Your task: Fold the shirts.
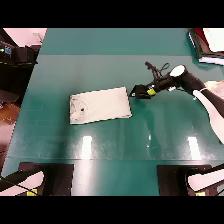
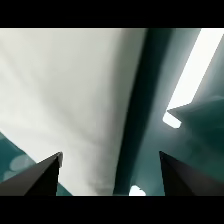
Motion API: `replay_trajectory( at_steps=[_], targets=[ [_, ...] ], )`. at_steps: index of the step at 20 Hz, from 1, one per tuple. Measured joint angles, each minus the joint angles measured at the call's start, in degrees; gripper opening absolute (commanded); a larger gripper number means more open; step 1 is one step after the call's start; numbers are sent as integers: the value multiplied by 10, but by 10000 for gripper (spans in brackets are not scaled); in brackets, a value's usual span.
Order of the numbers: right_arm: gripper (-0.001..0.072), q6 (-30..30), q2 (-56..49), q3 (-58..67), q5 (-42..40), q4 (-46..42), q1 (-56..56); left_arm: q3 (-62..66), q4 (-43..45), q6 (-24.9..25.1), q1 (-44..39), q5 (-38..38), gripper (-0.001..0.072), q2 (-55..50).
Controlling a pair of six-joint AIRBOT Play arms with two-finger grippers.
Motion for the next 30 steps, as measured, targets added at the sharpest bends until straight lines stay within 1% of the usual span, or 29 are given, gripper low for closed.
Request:
replay_trajectory(
  at_steps=[2, 3, 4, 7, 8, 9, 10, 11, 12, 17, 20, 23, 27, 30],
  targets=[
    [636, 1, -19, -9, 1, 23, -1, -2, -8, 0, 0, 6, 22, 0],
    [599, 1, -31, -5, 2, 31, 4, -2, -9, 0, 0, 7, 23, 0],
    [581, 2, -43, 2, 5, 40, 12, -3, -12, 0, 0, 9, 23, 0],
    [572, -1, -84, 36, 15, 72, 47, -3, -16, 0, 0, 11, 23, 0],
    [549, -4, -97, 48, 17, 84, 59, -4, -17, 1, 0, 11, 22, 0],
    [394, -7, -111, 60, 21, 94, 71, -4, -18, 1, 0, 11, 23, 0],
    [224, -10, -123, 72, 21, 96, 82, -4, -19, 1, 0, 11, 23, 0],
    [87, -14, -132, 81, 21, 98, 90, -4, -20, 1, 0, 11, 23, 0],
    [20, -19, -139, 89, 23, 103, 97, -4, -21, 1, 0, 11, 23, 0],
    [18, -44, -143, 126, 43, 119, 98, -4, -50, 1, -8, 12, 22, 0],
    [17, -49, -93, 116, 47, 120, 49, -4, -61, 1, -40, 15, 22, 0],
    [17, -50, -12, 86, 33, 119, -40, -4, -66, -1, -97, 43, 22, 0],
    [17, -51, 85, 61, 7, 118, -199, -4, -68, -10, -187, 125, 22, -3],
    [17, -52, 125, 56, -29, 117, -316, -4, -69, -13, -253, 179, 22, -16]
  ],
)
